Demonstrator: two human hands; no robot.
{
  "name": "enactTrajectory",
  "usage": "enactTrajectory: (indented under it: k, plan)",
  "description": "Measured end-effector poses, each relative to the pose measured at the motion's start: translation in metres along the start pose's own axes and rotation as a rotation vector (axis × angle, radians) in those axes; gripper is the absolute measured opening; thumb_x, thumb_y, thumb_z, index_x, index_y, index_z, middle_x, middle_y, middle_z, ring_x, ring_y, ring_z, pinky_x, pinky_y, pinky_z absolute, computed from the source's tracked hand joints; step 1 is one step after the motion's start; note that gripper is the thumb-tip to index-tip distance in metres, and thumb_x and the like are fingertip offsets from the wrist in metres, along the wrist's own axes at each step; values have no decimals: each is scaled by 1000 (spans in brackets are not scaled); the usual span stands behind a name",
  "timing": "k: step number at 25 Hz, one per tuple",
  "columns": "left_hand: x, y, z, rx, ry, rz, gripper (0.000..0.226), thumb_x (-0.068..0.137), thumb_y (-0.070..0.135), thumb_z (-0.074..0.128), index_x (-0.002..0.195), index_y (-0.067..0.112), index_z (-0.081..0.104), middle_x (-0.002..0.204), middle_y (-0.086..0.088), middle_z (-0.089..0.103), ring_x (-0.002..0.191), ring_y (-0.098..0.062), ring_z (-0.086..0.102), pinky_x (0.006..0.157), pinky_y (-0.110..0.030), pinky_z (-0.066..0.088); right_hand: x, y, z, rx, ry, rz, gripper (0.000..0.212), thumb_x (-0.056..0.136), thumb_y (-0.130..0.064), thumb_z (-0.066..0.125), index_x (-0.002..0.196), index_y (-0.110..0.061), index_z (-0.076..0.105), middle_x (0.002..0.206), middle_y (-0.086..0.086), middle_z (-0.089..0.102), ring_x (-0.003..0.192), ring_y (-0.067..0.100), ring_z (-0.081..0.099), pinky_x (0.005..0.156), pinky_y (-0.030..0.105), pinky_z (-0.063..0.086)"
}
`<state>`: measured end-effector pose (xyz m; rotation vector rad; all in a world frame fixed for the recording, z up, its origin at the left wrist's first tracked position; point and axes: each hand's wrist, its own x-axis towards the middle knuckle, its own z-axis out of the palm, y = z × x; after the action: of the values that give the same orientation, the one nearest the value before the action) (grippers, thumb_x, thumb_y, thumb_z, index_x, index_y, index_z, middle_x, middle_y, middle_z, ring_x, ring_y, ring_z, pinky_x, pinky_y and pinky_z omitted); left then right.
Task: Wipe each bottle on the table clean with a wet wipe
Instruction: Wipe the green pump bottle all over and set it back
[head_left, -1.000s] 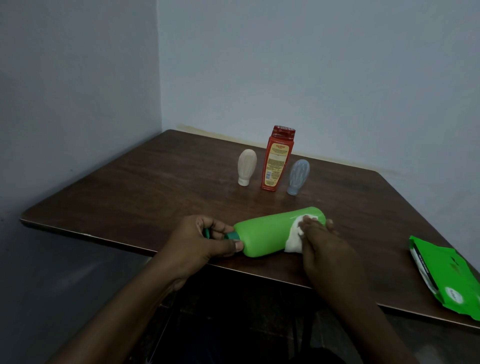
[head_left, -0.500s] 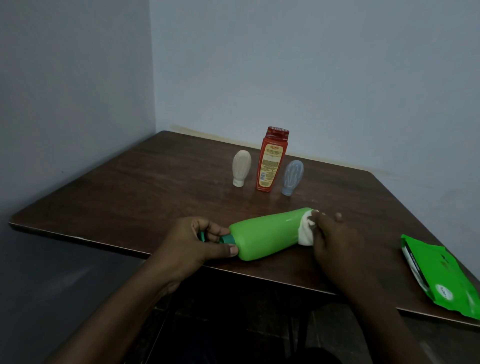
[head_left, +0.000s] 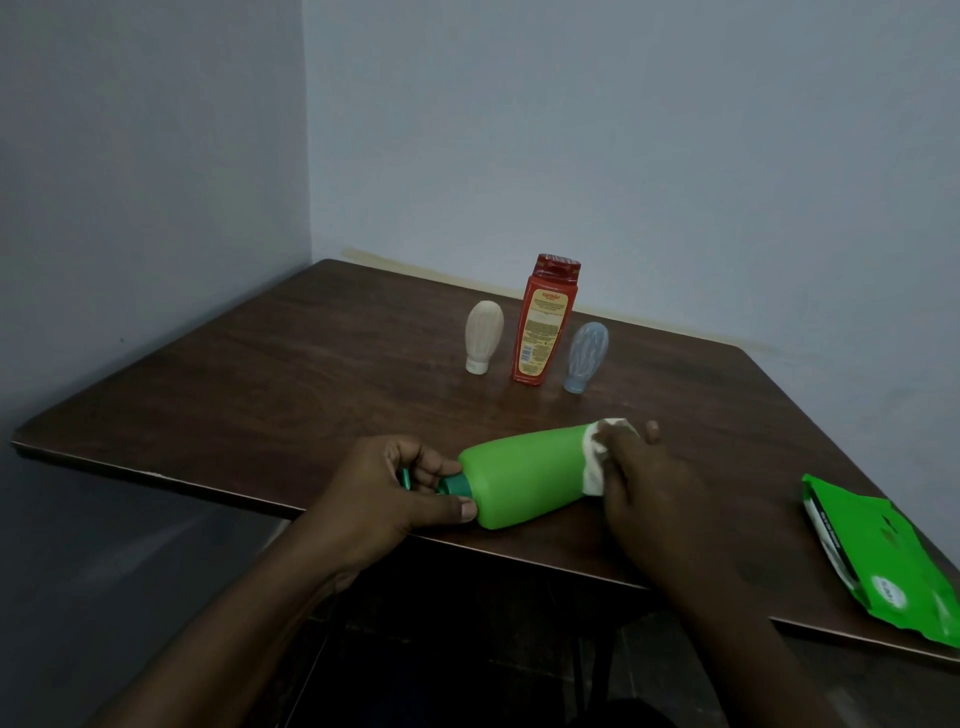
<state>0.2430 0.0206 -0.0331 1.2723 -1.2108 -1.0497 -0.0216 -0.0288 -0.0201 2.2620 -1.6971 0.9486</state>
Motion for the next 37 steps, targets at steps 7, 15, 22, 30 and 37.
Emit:
enactTrajectory:
  k: [7, 15, 22, 30, 37]
  plan:
    - [-1, 2, -1, 32, -10, 23, 33, 58, -1, 96, 84, 9, 78, 77, -9, 65, 68, -13, 62, 64, -22, 51, -11, -6, -2, 92, -88, -126, 38, 89, -8, 64, 125, -20, 64, 120, 6, 71, 109, 24, 67, 87, 24, 47]
    - [1, 0, -3, 33, -16, 13, 35, 56, 0, 97, 84, 9, 79, 77, -9, 66, 69, -15, 62, 67, -27, 51, -21, -49, 1, 195, -174, -292, 40, 92, -7, 59, 131, -12, 61, 138, 6, 59, 131, 13, 49, 114, 33, 36]
    - [0, -1, -1, 47, -19, 22, 38, 56, 0, 97, 87, 9, 77, 79, -9, 67, 70, -14, 63, 65, -24, 52, 17, 4, -5, -25, -47, 41, 25, 93, -16, 58, 115, -23, 66, 105, 9, 74, 94, 28, 69, 72, 34, 51]
    - [-2, -1, -1, 26, -24, 38, 36, 59, -3, 96, 87, 7, 77, 78, -15, 73, 71, -17, 62, 67, -28, 52, -24, -68, -17, 425, -299, -461, 33, 98, -12, 48, 126, -15, 65, 134, -2, 63, 129, 8, 54, 116, 30, 34]
    - [0, 2, -1, -7, 6, 17, 39, 59, 0, 96, 91, 7, 76, 81, -9, 72, 74, -17, 69, 70, -26, 59, 48, 30, -69, 29, -94, 0, 24, 97, -22, 58, 73, -26, 56, 68, -3, 63, 68, 17, 63, 53, 31, 38]
